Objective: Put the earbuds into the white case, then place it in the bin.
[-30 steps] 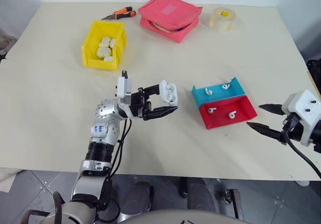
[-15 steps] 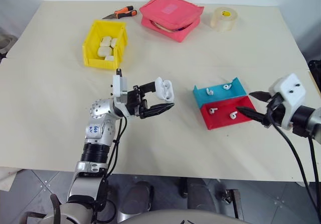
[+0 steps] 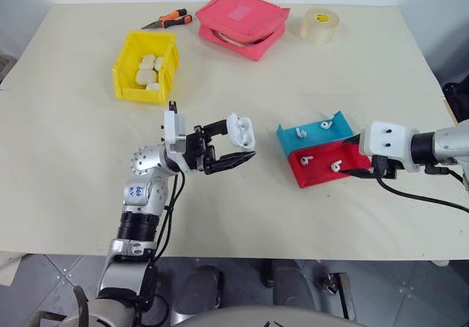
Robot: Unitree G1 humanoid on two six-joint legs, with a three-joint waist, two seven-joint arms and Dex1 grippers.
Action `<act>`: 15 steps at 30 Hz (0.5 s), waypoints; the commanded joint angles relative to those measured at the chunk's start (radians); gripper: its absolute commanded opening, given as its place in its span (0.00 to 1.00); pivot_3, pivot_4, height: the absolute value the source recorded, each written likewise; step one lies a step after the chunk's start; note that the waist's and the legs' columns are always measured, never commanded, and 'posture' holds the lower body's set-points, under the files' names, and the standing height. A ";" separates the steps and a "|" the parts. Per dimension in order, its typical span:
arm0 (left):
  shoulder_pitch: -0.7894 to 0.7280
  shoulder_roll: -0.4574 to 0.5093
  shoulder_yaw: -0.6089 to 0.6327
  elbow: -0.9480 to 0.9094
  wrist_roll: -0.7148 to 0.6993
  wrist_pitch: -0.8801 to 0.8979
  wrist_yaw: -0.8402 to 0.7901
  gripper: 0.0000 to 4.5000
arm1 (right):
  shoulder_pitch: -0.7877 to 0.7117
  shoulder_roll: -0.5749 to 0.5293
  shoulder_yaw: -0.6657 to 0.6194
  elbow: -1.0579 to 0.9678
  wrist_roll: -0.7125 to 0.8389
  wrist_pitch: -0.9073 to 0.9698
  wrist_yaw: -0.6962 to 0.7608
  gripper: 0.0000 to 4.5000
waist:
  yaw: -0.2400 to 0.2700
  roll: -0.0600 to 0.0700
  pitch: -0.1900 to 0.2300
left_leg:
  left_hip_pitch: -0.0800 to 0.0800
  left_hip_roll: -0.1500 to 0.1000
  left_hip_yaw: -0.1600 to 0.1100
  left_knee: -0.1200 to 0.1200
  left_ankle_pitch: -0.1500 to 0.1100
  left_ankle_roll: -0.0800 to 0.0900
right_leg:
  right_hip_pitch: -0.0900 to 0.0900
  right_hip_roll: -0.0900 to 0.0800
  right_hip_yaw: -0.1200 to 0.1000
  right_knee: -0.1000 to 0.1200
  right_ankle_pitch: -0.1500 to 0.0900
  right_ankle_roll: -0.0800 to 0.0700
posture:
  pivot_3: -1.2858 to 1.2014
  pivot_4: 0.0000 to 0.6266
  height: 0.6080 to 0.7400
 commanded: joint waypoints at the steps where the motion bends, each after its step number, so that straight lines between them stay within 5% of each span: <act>1: 0.020 0.002 0.000 -0.073 -0.021 0.005 0.029 0.62 | -0.058 0.008 0.034 0.050 -0.046 -0.099 0.073 0.72 | 0.001 0.000 0.000 | 0.000 0.000 0.000 0.000 0.000 0.000 | 0.000 0.000 0.000 0.000 0.000 0.000 | 0.52 0.24 1.00; 15: 0.081 0.022 -0.001 -0.162 -0.025 0.031 0.086 0.62 | -0.169 0.113 0.093 0.268 -0.179 -0.266 0.078 0.72 | -0.001 0.000 0.000 | 0.000 0.000 0.000 0.000 0.000 0.000 | 0.000 0.000 0.000 0.000 0.000 0.000 | 0.52 0.24 1.00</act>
